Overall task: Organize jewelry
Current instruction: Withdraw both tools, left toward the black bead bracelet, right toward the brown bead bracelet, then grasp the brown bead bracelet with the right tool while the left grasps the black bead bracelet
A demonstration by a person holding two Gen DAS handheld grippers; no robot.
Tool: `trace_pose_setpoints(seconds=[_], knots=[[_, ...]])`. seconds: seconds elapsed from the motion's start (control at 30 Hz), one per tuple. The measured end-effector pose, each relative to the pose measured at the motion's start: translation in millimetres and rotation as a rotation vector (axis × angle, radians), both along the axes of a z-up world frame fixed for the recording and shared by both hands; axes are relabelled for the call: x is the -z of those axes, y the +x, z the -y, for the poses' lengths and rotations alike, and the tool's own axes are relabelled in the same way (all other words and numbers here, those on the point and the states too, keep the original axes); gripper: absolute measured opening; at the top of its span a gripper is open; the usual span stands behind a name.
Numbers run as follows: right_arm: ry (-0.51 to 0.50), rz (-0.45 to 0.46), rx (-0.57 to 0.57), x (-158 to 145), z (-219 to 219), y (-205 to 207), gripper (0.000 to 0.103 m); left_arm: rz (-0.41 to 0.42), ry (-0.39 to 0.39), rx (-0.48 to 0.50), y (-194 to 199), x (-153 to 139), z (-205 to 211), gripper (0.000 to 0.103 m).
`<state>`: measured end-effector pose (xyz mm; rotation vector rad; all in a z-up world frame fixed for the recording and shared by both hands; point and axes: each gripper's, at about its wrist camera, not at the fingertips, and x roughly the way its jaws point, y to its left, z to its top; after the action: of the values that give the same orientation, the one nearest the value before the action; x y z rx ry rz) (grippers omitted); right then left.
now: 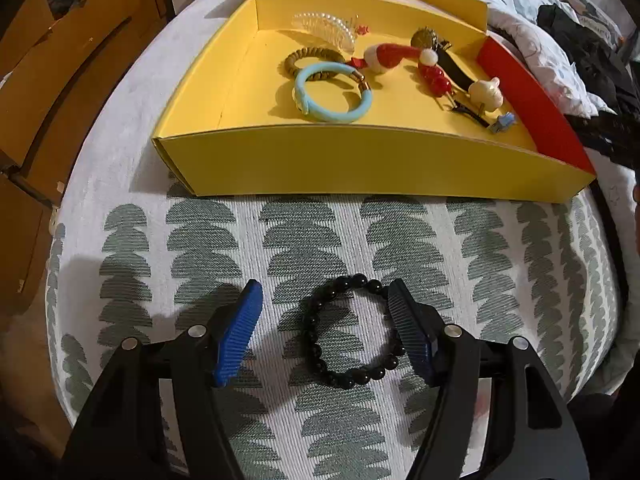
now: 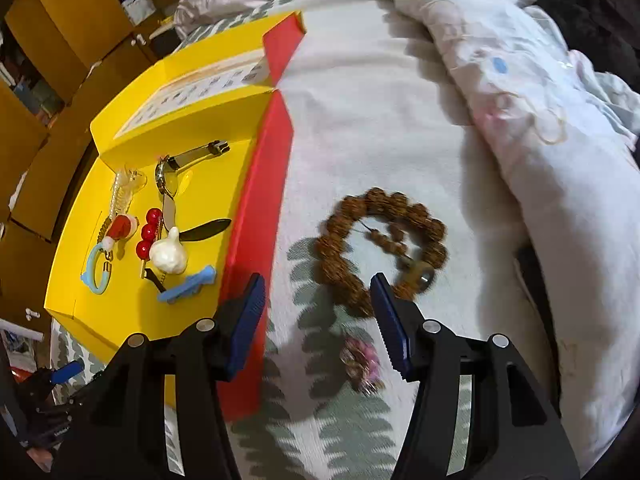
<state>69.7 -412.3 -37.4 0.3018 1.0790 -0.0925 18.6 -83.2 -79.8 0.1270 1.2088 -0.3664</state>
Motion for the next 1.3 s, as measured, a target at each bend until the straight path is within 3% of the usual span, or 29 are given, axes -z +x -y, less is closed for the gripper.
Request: trace_pose_setpoints(seconds=[0.3, 0.4, 0.7, 1.13, 1.2, 1.27, 1.3], knots=[[-0.027, -0.054, 0.032, 11.4, 7.8, 15.1, 0.054, -0.031, 0.023, -0.003, -0.9, 8.2, -4.3, 0.065], [-0.006, -0.074, 0.041, 21.1, 14.2, 16.3, 0.046, -0.032, 0.025, -0.001, -2.3, 9.1, -3.8, 0.065], [-0.006, -0.057, 0.021, 26.7, 9.3, 21.7, 0.041, -0.029, 0.042, 0.016, -5.2, 10.9, 1.9, 0.065], [0.123, -0.033, 0.027, 37.4, 22.9, 22.8, 0.038, -0.044, 0.042, 0.011, 1.3, 15.1, 7.9, 0.065], [0.099, -0.051, 0.037, 38.5, 24.4, 22.1, 0.024, -0.039, 0.052, 0.008, 0.1, 16.1, 10.1, 0.061], [0.108, -0.053, 0.032, 40.8, 27.5, 20.2, 0.024, -0.032, 0.065, 0.002, -0.3, 15.5, 10.5, 0.053], [0.111, -0.052, 0.033, 41.7, 28.5, 19.5, 0.024, -0.032, 0.064, 0.001, -0.4, 15.5, 10.6, 0.045]])
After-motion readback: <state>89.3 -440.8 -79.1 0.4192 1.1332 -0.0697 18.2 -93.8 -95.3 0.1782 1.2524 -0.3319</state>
